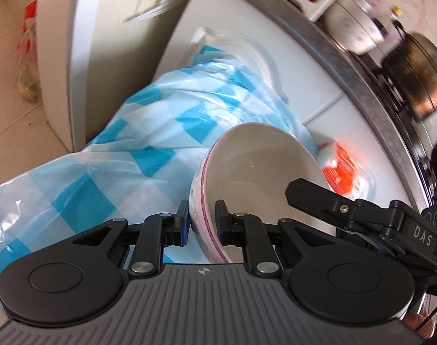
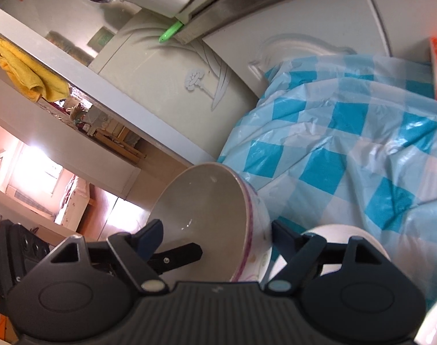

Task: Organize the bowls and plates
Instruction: 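Lift the pink-rim bowl with both grippers and carry it beside the plates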

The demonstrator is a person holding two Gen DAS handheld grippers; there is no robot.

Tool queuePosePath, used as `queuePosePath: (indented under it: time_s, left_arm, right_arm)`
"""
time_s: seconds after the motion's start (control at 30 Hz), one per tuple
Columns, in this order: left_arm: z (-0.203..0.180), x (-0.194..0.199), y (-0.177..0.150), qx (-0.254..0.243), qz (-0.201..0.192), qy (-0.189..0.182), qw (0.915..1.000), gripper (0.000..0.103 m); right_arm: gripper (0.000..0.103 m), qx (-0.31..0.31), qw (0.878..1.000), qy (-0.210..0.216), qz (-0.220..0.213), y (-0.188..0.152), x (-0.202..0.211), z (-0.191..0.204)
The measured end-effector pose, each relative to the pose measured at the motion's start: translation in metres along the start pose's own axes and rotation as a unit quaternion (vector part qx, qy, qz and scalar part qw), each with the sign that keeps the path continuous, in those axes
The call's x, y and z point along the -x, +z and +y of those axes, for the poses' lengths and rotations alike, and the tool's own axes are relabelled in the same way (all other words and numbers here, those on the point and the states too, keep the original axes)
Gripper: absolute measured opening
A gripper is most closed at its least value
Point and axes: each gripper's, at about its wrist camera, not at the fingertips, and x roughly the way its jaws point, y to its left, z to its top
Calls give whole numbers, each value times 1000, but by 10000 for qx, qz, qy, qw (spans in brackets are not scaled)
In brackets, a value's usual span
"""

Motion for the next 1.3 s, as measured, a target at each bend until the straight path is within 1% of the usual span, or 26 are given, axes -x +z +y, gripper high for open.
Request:
queuePosePath:
  time_s: [0.2, 0.47, 0.57, 0.7, 0.9, 1.1, 1.3]
  left_arm:
    - [-23, 12, -21, -469, 112, -172, 9987, 15]
    - [-60, 19, -55, -1198, 381, -473, 9909, 15]
    - [-75, 19, -63, -1493, 432, -592, 9861, 15]
    - [-91, 19, -81, -1932, 484, -725, 9773, 15]
    - [-105, 17, -112, -2434, 741, -871, 9632, 15]
    - [-113, 5, -141, -2782, 1076, -855, 9506, 15]
    - [-112, -3, -165, -2982, 1287, -723, 9430, 15]
  right_arm:
    - [82, -128, 9993, -70, -351, -23, 46, -7]
    - [82, -40, 9959, -364, -831, -64, 114, -9]
    - [82, -92, 9945, -464, -931, -81, 135, -13]
    - [82, -218, 9930, -591, -1002, -105, 158, -23]
    - [82, -484, 9892, -858, -1081, -143, 185, -38]
    - [82, -741, 9872, -1009, -986, -172, 198, -51]
    - [82, -1006, 9856, -1026, -893, -196, 196, -68]
